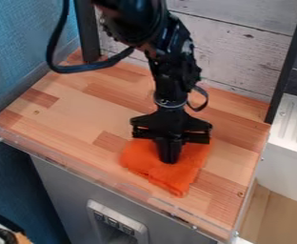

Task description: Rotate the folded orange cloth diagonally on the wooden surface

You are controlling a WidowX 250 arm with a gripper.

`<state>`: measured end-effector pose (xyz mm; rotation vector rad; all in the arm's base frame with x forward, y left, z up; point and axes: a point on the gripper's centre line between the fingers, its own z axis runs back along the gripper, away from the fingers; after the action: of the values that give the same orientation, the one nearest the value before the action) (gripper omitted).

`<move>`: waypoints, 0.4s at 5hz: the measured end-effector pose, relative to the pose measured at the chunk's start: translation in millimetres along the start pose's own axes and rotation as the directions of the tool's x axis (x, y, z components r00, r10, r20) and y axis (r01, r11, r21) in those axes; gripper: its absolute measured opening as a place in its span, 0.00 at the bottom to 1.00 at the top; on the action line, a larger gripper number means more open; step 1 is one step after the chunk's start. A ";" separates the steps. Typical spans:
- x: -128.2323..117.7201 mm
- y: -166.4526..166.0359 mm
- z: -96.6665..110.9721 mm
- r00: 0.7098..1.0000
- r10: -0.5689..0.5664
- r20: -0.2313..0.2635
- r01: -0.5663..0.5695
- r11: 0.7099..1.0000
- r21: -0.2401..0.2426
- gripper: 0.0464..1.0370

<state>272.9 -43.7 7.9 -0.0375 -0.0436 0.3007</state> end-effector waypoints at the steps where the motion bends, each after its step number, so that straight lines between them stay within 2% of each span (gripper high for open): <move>1: -2.7 -7.0 0.3 0.994 -0.114 0.007 0.113 0.993 0.017 0.02; 2: -2.8 -12.9 -0.1 0.980 -0.197 -0.008 0.197 0.980 0.036 0.02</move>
<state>274.0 -56.9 8.3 0.0028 -0.0374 0.1032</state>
